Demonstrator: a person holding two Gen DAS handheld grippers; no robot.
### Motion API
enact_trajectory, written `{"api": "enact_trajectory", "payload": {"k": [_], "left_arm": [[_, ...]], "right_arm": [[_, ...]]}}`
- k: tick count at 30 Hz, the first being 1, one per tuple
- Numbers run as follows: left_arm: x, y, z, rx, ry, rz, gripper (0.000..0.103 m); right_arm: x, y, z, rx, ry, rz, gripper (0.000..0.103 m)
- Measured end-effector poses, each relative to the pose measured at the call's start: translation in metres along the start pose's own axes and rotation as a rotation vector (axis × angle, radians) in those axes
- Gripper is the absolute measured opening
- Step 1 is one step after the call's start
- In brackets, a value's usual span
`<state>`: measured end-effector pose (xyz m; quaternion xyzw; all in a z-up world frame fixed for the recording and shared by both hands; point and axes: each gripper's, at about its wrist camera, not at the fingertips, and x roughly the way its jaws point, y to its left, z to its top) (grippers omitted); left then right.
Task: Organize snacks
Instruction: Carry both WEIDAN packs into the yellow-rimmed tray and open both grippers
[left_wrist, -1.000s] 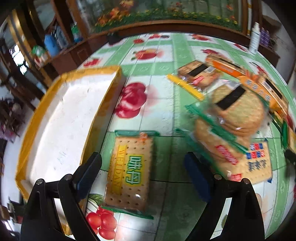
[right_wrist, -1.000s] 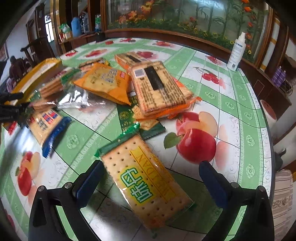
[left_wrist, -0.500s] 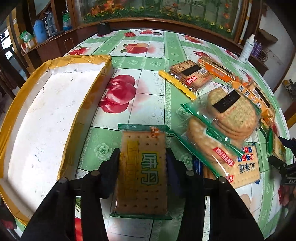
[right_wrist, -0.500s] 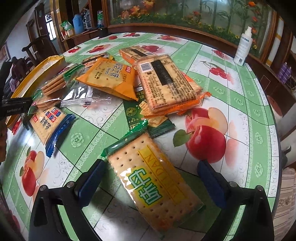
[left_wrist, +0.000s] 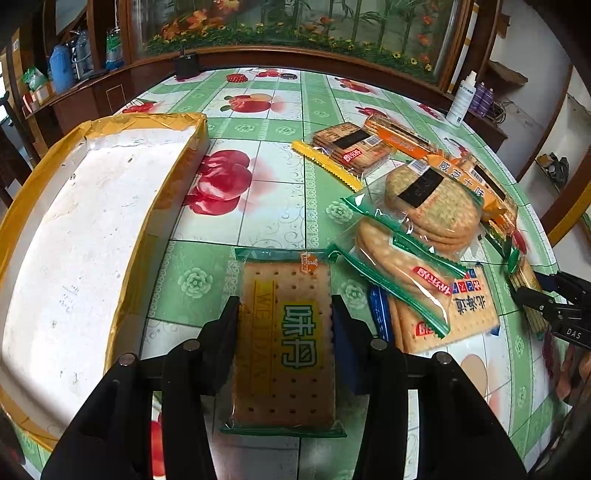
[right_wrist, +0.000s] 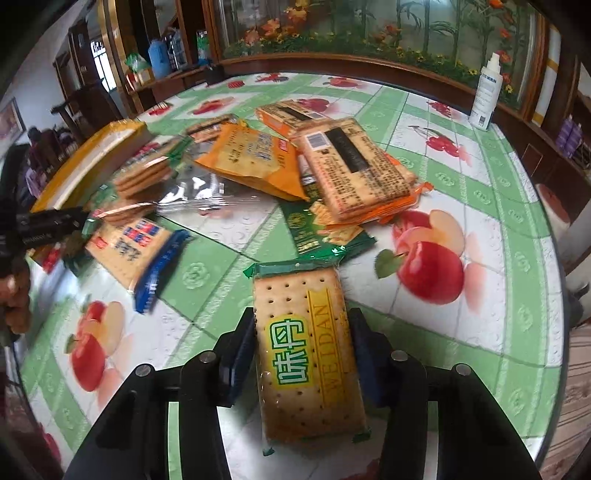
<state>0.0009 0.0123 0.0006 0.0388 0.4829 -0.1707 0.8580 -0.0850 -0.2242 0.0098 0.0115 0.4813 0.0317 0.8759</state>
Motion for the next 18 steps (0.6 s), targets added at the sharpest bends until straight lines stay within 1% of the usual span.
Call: {"api": "enact_trajectory", "payload": {"k": [5,9,13,18], "left_arm": [[-0.02,-0.001,-0.006,0.01,-0.037,0.007,0.045],[-0.033,-0.006,-0.008,0.026,-0.062,0.017,0.045],[-0.045,-0.008,-0.011,0.047,-0.099,0.05,0.045],[-0.058,-0.001,-0.012,0.043,-0.137,0.081,0.045]], "right_arm": [[-0.009,-0.002,-0.009,0.082,-0.039,0.093,0.049],[-0.018,0.003,-0.011,0.124,-0.072,0.141,0.049],[-0.03,0.017,-0.01,0.143,-0.114,0.193,0.049],[-0.038,0.044,-0.003,0.132,-0.148,0.254,0.049]]}}
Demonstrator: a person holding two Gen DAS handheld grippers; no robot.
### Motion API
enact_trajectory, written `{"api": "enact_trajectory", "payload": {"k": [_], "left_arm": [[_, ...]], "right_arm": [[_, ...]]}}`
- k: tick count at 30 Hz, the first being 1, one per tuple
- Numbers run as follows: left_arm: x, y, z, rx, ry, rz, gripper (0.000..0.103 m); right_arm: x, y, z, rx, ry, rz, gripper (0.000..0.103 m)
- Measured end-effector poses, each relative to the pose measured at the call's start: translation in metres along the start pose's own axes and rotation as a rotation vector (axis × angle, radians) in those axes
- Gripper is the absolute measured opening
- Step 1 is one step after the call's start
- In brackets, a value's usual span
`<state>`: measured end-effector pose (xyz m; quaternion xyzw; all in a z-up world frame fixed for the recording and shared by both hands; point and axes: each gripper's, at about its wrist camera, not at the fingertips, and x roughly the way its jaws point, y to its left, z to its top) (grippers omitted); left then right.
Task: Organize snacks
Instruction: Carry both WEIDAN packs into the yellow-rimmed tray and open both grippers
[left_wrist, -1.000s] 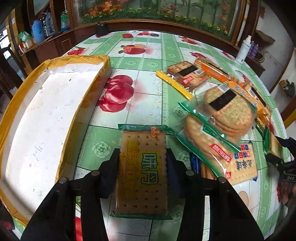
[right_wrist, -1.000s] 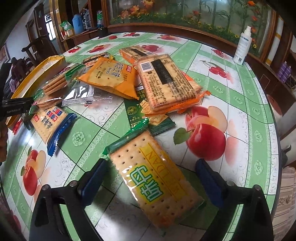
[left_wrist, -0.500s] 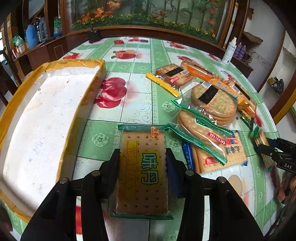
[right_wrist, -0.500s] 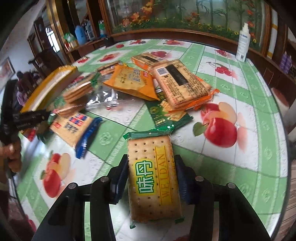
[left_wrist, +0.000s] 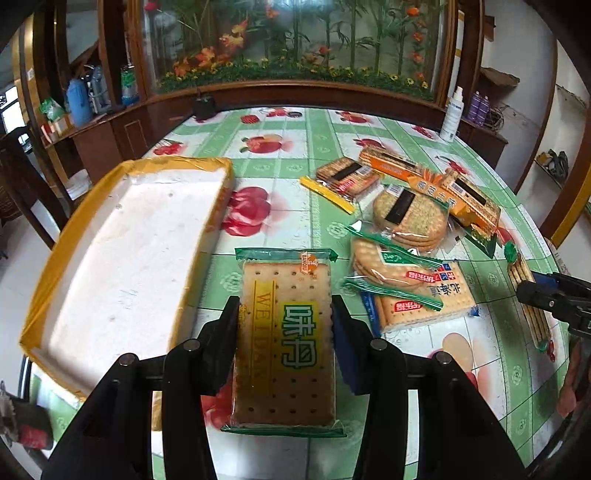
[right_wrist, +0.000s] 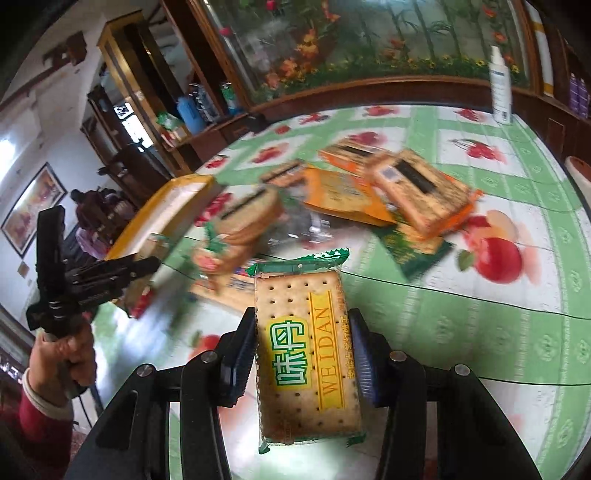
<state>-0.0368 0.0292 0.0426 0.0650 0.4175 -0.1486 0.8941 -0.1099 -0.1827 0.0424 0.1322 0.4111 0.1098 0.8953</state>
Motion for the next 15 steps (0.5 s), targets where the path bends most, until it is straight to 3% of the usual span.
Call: {"api": "enact_trajectory", "payload": {"k": [15], "left_arm": [[-0.036,0.071,0.002,-0.118,-0.091,0.072,0.045]], "right_arm": [[0.033,0.093,0.036,-0.069,-0.023,0.183,0.048]]}}
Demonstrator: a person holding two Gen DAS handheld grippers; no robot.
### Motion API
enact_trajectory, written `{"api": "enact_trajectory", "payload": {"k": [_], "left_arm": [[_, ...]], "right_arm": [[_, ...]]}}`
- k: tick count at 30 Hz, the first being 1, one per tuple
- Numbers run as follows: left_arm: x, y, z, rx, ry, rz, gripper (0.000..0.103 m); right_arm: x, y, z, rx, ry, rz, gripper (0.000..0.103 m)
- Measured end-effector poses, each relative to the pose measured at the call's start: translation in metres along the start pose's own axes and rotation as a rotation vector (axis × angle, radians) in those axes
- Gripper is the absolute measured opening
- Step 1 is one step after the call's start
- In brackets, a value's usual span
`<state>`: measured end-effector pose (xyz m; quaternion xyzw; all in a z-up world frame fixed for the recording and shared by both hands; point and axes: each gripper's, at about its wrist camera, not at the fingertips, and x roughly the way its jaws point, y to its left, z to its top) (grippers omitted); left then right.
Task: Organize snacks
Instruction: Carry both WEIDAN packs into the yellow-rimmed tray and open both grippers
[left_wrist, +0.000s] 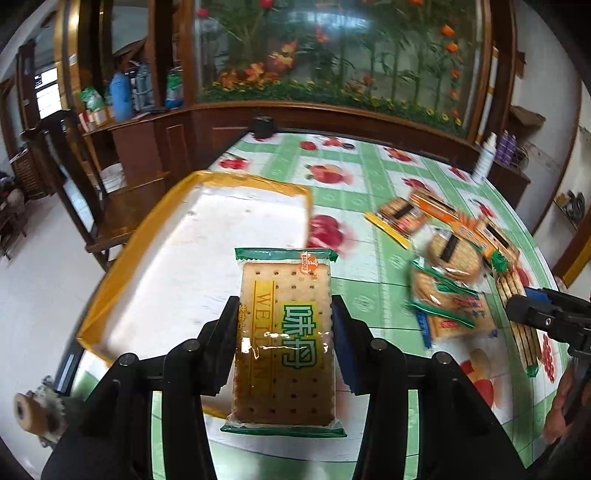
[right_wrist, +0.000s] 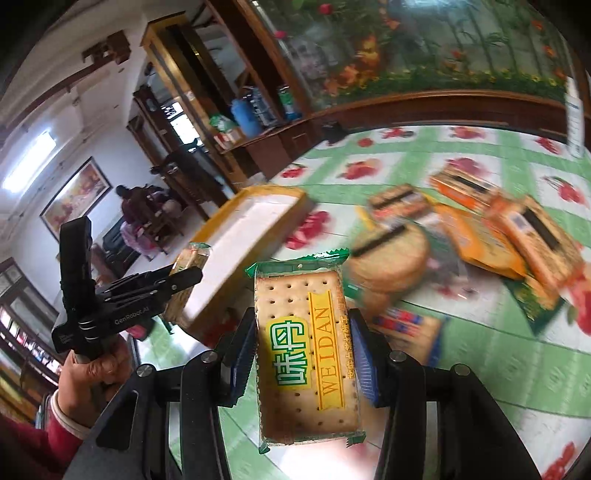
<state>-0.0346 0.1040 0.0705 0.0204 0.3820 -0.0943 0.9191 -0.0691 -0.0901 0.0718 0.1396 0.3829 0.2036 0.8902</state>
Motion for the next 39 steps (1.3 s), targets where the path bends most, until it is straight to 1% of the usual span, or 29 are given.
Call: {"api": "enact_trajectory", "payload": {"k": [6,14,21,27,33,39], "left_arm": [[0.0,0.027,-0.001,-0.04,-0.01,0.024,0.045],[-0.003,0.057,-0.001,-0.074,-0.032,0.055,0.045],[0.004,0.078,0.0,-0.101,-0.033,0.093,0.045],[0.022,0.094,-0.001,-0.124,-0.004,0.099,0.045],[0.032,0.098,0.002,-0.114,0.009,0.121,0.045],[0.04,0.103,0.004,-0.118,0.029,0.13,0.045]], "right_arm": [[0.022,0.037,0.016,-0.036,-0.002,0.053,0.048],[0.06,0.085,0.032,-0.076,0.027,0.118,0.048],[0.094,0.114,0.046,-0.082,0.038,0.168,0.048],[0.131,0.121,0.054,-0.027,0.053,0.19,0.048],[0.17,0.12,0.058,0.029,0.072,0.185,0.048],[0.207,0.119,0.064,0.074,0.083,0.204,0.048]]}}
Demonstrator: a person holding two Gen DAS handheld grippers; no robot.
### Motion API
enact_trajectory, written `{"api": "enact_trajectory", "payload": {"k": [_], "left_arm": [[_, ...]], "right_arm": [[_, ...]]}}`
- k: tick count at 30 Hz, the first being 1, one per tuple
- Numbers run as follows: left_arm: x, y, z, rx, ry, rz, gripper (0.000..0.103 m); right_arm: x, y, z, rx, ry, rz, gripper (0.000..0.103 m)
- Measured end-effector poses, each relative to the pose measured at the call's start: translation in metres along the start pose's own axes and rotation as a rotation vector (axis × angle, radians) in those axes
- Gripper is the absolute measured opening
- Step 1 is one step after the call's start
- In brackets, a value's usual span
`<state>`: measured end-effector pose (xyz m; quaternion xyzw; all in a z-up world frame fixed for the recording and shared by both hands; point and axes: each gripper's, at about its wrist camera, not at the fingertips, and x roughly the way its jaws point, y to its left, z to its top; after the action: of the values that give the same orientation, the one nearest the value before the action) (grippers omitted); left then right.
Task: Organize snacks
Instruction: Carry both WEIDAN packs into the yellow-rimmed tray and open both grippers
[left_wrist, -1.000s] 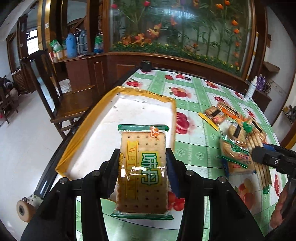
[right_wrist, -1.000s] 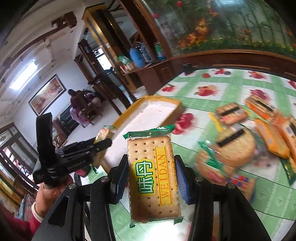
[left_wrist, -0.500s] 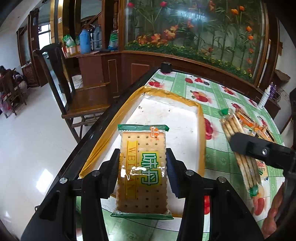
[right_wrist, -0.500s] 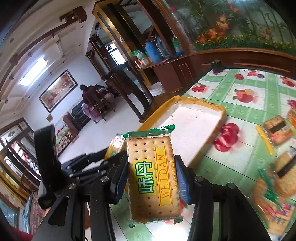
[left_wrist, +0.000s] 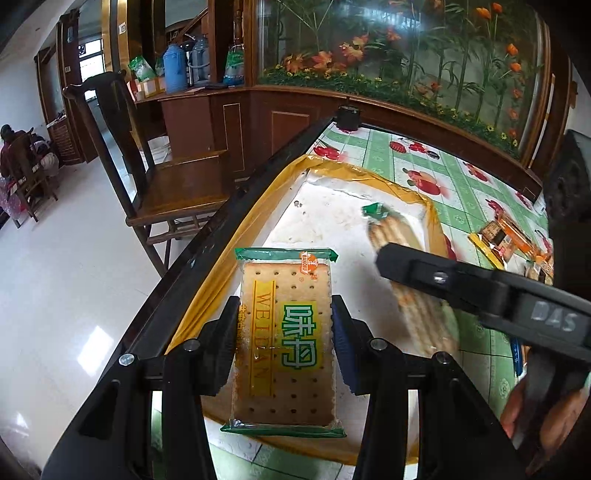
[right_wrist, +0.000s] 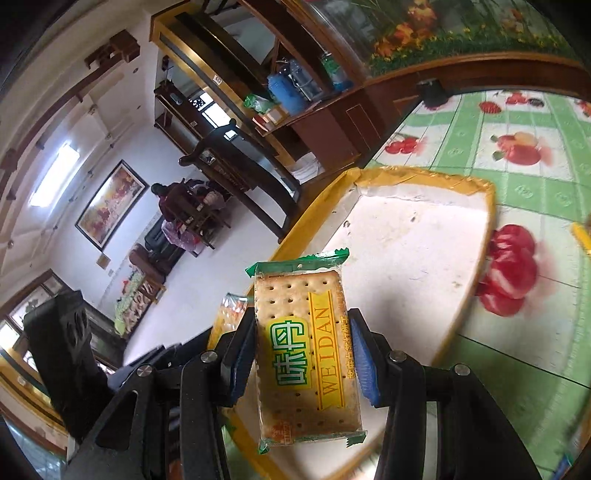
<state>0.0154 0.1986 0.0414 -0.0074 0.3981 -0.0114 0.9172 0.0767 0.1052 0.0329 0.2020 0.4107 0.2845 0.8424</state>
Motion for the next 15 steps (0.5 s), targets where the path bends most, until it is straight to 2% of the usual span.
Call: {"api": "enact_trajectory", "payload": {"k": [7,15], "left_arm": [[0.014,0.0,0.001,0.008,0.029,0.011,0.045],[0.022,0.004,-0.002,0.006,0.049,0.021,0.045]], "right_arm": [[0.029,-0.01,0.004,0.028,0.022,-0.03,0.048],[0.031,-0.002,0.002,-0.02,0.017,-0.073,0.048]]}}
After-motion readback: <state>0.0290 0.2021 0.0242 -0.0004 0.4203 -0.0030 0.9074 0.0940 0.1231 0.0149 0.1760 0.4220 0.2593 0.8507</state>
